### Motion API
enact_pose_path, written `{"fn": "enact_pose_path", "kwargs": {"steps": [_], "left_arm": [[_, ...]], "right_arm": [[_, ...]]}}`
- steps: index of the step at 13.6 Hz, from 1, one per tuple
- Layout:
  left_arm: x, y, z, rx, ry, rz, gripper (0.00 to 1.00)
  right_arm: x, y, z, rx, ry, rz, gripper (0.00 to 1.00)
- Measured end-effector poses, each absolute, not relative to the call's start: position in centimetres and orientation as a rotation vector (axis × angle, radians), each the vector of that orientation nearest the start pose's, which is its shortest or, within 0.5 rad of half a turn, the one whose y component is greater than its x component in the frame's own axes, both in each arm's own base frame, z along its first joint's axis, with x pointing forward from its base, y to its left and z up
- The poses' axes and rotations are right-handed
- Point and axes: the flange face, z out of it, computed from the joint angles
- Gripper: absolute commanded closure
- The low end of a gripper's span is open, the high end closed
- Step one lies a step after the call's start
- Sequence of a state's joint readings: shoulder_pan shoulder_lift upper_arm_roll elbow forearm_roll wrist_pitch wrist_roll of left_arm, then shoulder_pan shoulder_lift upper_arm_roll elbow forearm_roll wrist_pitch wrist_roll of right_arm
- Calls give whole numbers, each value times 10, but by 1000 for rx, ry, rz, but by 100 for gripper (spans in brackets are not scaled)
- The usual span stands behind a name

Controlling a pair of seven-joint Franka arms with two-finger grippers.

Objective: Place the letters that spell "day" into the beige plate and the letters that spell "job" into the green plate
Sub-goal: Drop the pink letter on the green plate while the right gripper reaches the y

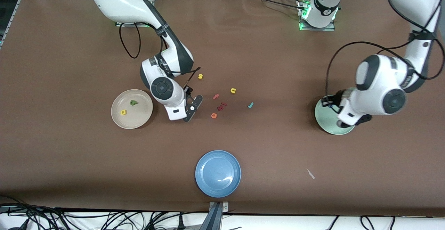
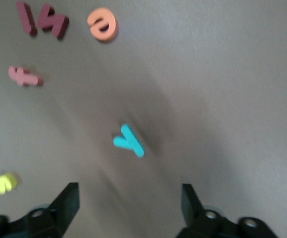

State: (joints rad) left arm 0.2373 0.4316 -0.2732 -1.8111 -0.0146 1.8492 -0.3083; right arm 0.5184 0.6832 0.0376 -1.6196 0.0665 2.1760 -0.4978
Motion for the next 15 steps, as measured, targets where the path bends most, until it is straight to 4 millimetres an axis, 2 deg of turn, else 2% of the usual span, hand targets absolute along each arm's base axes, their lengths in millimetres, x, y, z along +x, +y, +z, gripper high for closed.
{"fn": "enact_pose_path", "kwargs": {"steps": [2, 3, 5, 6, 7, 8, 9, 10, 12, 13, 14, 15], "left_arm": [[594, 40, 264, -3110, -388, 677, 85], [590, 57, 248, -3087, -363, 707, 85], [583, 77, 218, -3062, -335, 761, 84], [583, 82, 207, -3066, -338, 767, 80], [583, 84, 199, -3074, -342, 762, 65], [583, 84, 193, -3079, -342, 759, 28], [583, 83, 190, -3081, -340, 759, 6], [584, 82, 190, -3083, -337, 757, 0], [587, 79, 198, -3080, -329, 765, 0], [588, 69, 209, -3072, -318, 790, 0], [590, 50, 226, -3065, -318, 805, 0], [593, 21, 247, -3067, -334, 797, 1]], "right_arm": [[574, 369, 202, -2702, -1453, 139, 18], [575, 372, 197, -2703, -1453, 106, 25], [577, 372, 189, -2705, -1452, 85, 28], [576, 372, 186, -2705, -1453, 90, 29], [575, 374, 182, -2702, -1461, 96, 29], [572, 376, 179, -2700, -1472, 101, 31], [570, 378, 177, -2697, -1484, 106, 35], [569, 380, 175, -2696, -1492, 108, 38], [570, 380, 177, -2697, -1503, 102, 42], [571, 380, 177, -2697, -1504, 101, 45], [571, 380, 177, -2697, -1505, 101, 46], [571, 380, 177, -2698, -1506, 100, 46]]}}
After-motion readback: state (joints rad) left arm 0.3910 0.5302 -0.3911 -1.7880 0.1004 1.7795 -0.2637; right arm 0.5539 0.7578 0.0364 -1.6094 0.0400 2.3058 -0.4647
